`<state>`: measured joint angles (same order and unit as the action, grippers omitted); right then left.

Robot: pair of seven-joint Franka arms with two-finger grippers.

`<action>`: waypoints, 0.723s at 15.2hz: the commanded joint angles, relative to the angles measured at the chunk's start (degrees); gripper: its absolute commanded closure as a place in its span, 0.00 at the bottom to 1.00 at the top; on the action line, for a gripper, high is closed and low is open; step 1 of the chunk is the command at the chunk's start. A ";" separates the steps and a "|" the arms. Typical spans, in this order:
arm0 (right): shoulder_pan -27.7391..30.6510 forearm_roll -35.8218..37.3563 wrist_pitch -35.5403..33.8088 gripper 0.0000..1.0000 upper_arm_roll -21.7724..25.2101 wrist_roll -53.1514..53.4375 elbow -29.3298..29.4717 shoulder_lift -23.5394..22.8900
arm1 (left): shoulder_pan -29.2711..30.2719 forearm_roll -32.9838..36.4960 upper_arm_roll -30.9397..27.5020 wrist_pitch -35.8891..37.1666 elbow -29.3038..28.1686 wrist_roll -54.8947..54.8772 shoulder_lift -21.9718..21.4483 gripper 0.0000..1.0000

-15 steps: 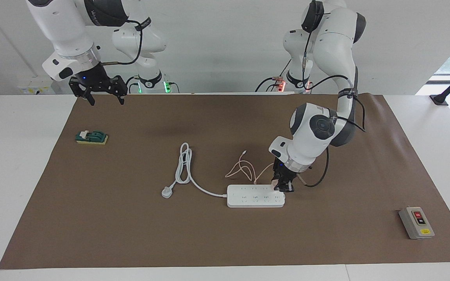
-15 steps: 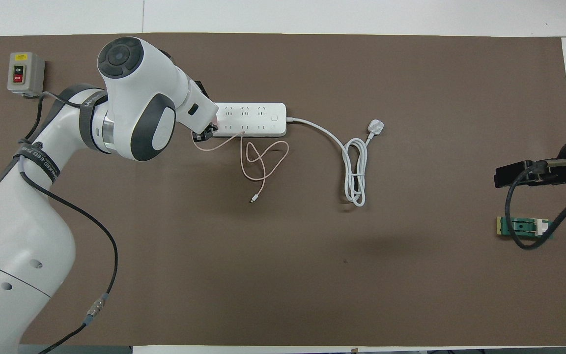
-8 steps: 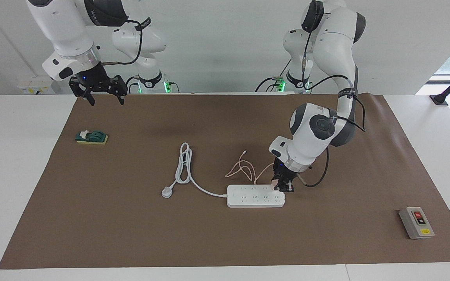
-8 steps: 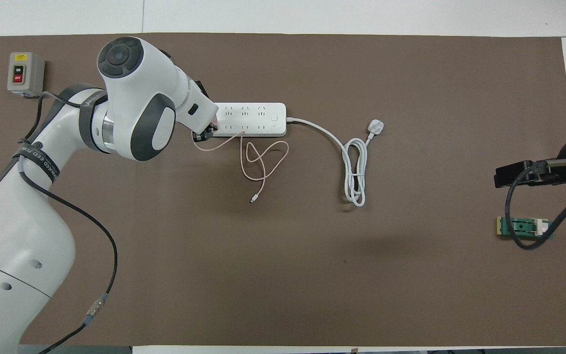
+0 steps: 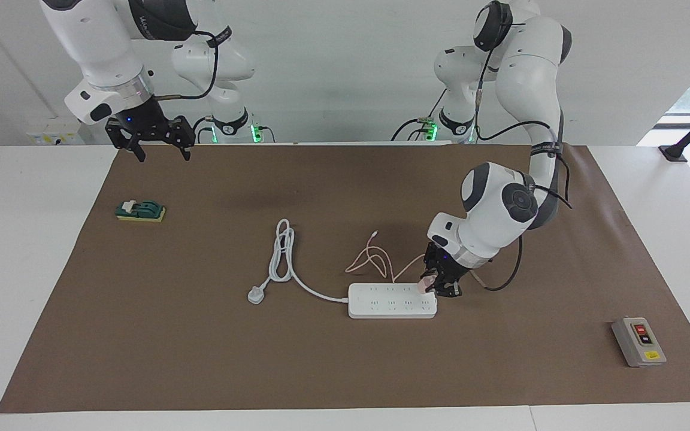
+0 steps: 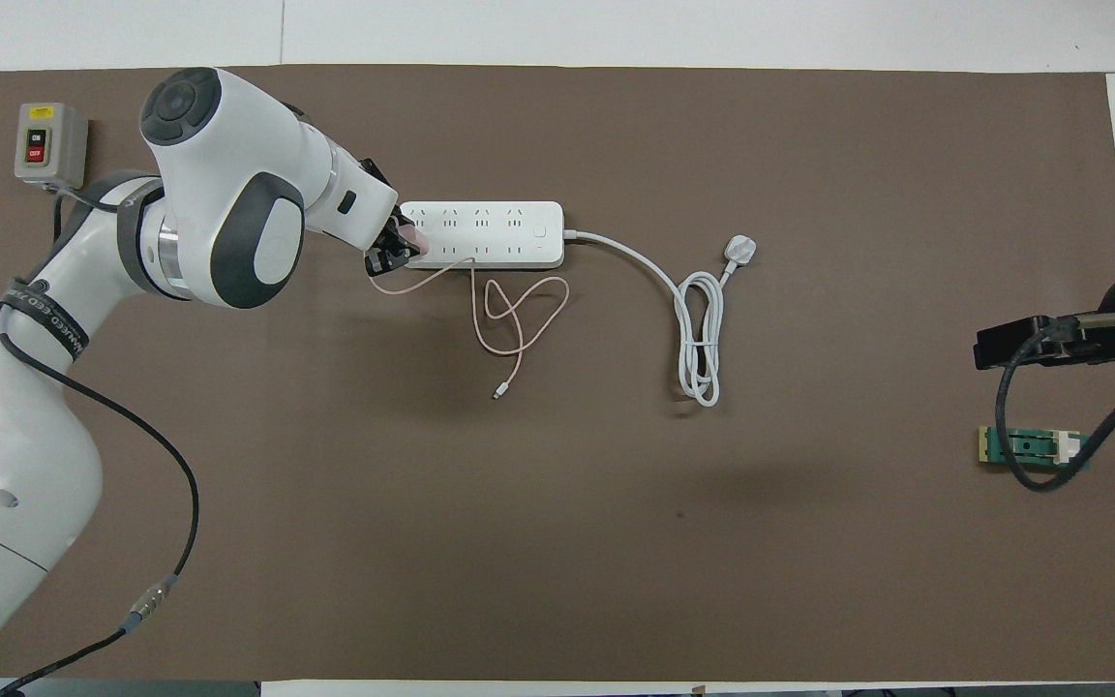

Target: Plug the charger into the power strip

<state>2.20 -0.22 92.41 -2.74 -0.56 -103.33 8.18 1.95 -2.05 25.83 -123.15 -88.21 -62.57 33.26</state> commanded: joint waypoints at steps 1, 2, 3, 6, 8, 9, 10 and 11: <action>0.79 1.10 -1.26 0.00 -0.68 -0.93 0.85 -0.36 | 1.66 7.13 -1.93 -5.96 -0.65 2.01 2.60 1.00; 0.79 1.01 -1.26 0.00 -0.68 -0.85 0.85 -0.36 | 0.96 10.63 -1.84 -6.57 -0.74 1.93 2.77 1.00; 0.79 1.01 -1.26 0.00 -0.68 -0.93 0.85 -0.36 | 0.87 12.75 -1.75 -7.19 -0.91 1.93 2.86 1.00; 0.79 1.10 -1.26 0.00 -0.68 -0.94 0.85 -0.36 | 0.16 17.06 -1.75 -8.15 -2.14 1.49 3.13 1.00; 0.79 1.10 -1.26 0.00 -0.68 -0.93 0.85 -0.36 | 0.25 17.61 -1.75 -8.43 -2.15 1.05 4.00 1.00; 0.79 1.01 -1.26 0.00 -0.68 -0.94 0.85 -0.36 | 0.34 17.69 -1.66 -7.81 -1.62 0.79 4.88 1.00; 0.79 1.01 -1.26 0.00 -0.68 -0.94 0.85 -0.36 | 0.25 17.69 -1.66 -7.81 -1.62 0.78 5.15 1.00; 0.79 1.01 -1.26 0.00 -0.68 -0.85 0.85 -0.36 | 0.25 17.69 -1.66 -7.81 -1.36 0.78 5.24 1.00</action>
<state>2.20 -0.22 92.41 -2.74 -0.56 -103.33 8.18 1.67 8.23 28.26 -123.98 -89.38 -61.60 32.85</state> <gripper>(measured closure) 0.000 0.678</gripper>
